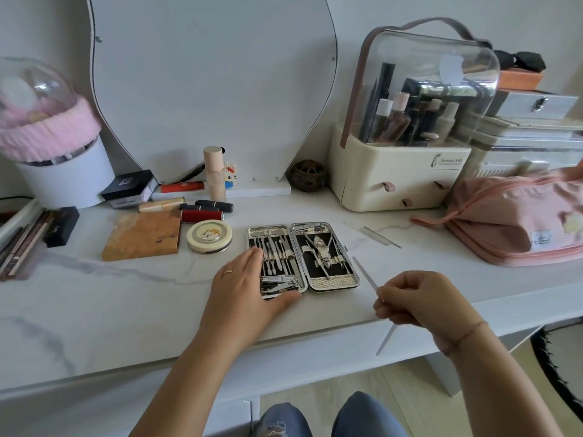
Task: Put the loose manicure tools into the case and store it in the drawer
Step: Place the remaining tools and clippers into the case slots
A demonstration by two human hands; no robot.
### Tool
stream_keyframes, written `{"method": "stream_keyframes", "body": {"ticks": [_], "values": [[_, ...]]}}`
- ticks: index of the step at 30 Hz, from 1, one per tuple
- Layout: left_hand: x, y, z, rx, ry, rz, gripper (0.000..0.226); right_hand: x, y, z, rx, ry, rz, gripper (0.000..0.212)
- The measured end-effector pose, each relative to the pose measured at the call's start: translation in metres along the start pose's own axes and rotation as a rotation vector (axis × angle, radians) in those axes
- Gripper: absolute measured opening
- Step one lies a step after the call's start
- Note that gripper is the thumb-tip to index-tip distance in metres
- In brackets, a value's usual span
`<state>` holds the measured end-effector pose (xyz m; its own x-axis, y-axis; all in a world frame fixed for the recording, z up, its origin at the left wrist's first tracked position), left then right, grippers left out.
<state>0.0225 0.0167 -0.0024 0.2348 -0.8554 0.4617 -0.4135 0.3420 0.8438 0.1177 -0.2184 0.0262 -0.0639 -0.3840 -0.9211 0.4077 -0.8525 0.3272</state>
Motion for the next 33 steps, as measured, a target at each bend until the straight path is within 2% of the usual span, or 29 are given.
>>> {"method": "stream_keyframes", "body": {"ticks": [2,9,11,16,21,29,33], "values": [[0.000,0.000,0.000,0.001,0.004,0.013,0.118,-0.001,0.004,-0.006,-0.008,0.034,-0.047,0.003],[-0.003,0.001,0.001,-0.011,0.028,0.084,0.116,-0.012,0.011,-0.060,-0.107,0.082,-0.167,0.011],[-0.003,0.002,0.001,-0.010,0.028,0.091,0.114,-0.021,0.012,-0.079,-0.133,0.104,-0.114,0.011],[-0.005,0.001,0.001,-0.032,0.049,0.109,0.113,-0.046,0.012,-0.112,-0.287,0.197,0.215,0.012],[-0.005,0.002,0.001,-0.035,0.059,0.110,0.112,-0.065,0.004,-0.141,-0.338,0.289,0.297,0.013],[-0.003,0.003,0.001,-0.044,0.081,0.116,0.112,-0.056,-0.019,-0.163,-0.306,0.232,-0.003,0.008],[-0.005,0.002,0.001,-0.051,0.089,0.127,0.110,-0.048,-0.028,-0.169,-0.341,0.240,0.064,0.012]]}}
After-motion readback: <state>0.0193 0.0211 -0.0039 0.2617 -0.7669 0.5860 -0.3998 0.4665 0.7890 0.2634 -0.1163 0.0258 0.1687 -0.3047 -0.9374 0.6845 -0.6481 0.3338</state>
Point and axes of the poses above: each hand's wrist, its own z-axis away from the middle knuckle, its own y-axis out of the back of the hand, x = y × z, the point moved 6 cm from there along -z, towards the middle knuckle, and after that the axes turned 2 degrees about -x, right-handed, at the moved point
